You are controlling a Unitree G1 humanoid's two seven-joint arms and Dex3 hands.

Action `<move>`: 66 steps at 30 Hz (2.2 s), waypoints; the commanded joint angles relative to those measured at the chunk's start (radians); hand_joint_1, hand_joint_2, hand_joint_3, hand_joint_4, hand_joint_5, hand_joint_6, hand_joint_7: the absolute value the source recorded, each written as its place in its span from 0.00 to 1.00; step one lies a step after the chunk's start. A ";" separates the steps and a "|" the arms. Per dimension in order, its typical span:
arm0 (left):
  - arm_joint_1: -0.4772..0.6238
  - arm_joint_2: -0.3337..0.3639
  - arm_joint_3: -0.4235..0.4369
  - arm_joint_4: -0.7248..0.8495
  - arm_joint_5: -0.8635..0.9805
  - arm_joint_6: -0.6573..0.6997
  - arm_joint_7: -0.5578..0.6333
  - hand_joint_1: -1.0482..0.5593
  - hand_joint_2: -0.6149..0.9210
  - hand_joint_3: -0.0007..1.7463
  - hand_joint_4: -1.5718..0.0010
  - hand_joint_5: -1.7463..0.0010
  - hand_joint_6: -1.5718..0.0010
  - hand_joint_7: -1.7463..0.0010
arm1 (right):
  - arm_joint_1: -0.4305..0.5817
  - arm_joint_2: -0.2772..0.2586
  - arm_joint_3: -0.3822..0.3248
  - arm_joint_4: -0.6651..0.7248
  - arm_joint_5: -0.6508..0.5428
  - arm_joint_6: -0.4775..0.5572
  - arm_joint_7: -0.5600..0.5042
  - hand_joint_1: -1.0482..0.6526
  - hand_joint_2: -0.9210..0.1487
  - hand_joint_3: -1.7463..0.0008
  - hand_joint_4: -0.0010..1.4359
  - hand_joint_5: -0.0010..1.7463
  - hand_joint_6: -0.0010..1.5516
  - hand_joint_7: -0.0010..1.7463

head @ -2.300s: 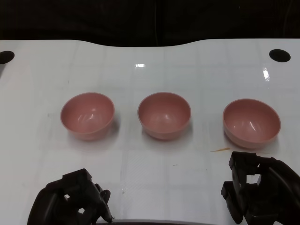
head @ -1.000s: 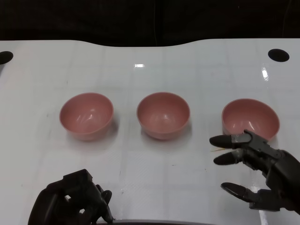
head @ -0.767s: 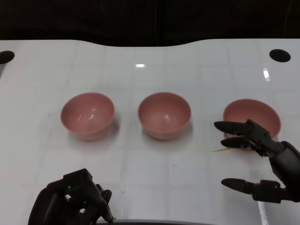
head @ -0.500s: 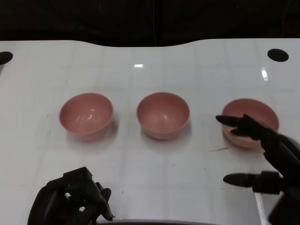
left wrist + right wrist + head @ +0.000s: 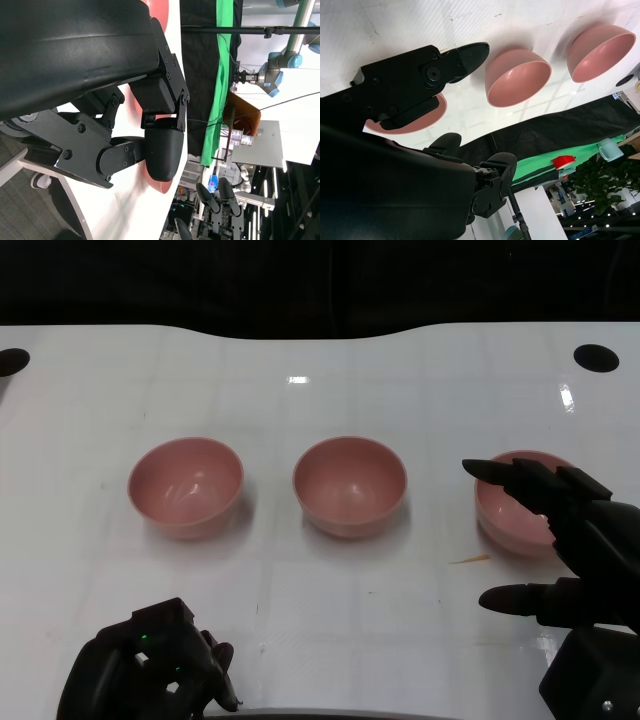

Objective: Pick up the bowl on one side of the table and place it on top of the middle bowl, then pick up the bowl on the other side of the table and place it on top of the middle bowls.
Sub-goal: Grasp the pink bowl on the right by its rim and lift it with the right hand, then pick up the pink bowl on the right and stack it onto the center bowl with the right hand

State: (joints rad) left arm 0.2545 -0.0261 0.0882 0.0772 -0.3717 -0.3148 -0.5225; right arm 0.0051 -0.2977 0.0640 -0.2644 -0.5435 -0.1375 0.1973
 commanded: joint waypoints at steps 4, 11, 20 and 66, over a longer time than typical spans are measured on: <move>0.010 0.013 0.007 -0.004 -0.005 -0.014 0.001 0.52 0.85 0.43 0.39 0.12 0.36 0.28 | -0.124 -0.045 0.141 0.148 -0.412 0.160 -0.111 0.29 0.11 1.00 0.11 0.32 0.20 0.09; 0.017 0.010 0.009 -0.018 -0.004 -0.001 0.013 0.53 0.85 0.43 0.39 0.12 0.36 0.28 | -0.174 -0.043 0.193 0.248 -0.484 0.237 -0.156 0.28 0.09 1.00 0.17 0.24 0.24 0.03; 0.005 0.008 0.009 -0.003 -0.004 -0.013 0.011 0.52 0.86 0.42 0.39 0.12 0.37 0.27 | -0.226 -0.050 0.234 0.324 -0.501 0.283 -0.164 0.26 0.07 1.00 0.17 0.22 0.23 0.01; 0.024 -0.006 -0.011 -0.049 -0.001 0.017 0.039 0.52 0.85 0.43 0.40 0.11 0.37 0.28 | -0.552 -0.048 0.350 0.777 -0.341 0.004 -0.676 0.51 0.46 0.41 0.64 1.00 0.45 1.00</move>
State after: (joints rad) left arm 0.2747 -0.0400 0.0762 0.0419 -0.3684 -0.3070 -0.4978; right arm -0.5429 -0.3250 0.4305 0.5267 -0.8979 -0.1247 -0.4649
